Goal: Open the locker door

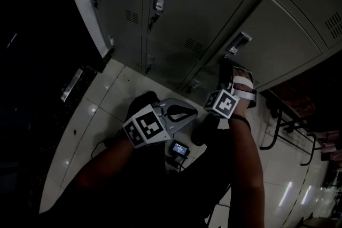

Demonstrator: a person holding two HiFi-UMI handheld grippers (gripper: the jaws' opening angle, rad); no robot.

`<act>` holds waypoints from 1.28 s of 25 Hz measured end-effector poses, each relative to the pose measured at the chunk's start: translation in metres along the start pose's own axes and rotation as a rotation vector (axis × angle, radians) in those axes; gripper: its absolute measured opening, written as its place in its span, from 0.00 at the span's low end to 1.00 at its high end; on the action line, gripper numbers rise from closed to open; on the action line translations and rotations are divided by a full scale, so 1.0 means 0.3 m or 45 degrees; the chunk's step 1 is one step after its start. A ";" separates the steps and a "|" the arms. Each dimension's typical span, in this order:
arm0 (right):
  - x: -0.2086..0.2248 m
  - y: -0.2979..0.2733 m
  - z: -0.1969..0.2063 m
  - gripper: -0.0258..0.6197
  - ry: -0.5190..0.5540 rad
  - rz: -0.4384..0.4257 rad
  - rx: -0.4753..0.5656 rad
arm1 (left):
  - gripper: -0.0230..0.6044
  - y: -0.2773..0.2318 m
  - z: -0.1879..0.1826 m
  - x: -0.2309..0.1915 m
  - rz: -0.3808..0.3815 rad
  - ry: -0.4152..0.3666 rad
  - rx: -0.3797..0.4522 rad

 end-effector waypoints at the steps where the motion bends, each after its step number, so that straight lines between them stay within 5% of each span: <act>1: 0.000 0.025 -0.001 0.10 -0.011 0.007 0.014 | 0.06 0.000 0.000 0.001 -0.001 -0.001 -0.002; 13: -0.060 0.455 0.112 0.12 -0.098 0.059 0.116 | 0.06 -0.009 0.005 0.001 -0.003 -0.008 -0.037; 32: -0.097 0.760 0.421 0.11 -0.098 0.102 -0.152 | 0.06 -0.044 0.014 0.005 -0.005 -0.017 -0.100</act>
Point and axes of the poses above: the fingertips, and each gripper's own axes: y backward along the fingers, x to its right, z out of its underside, the point moved 10 cm from there along y, backward along the fingers, and after that the axes turned 9 degrees about z, right-handed, at the moved point
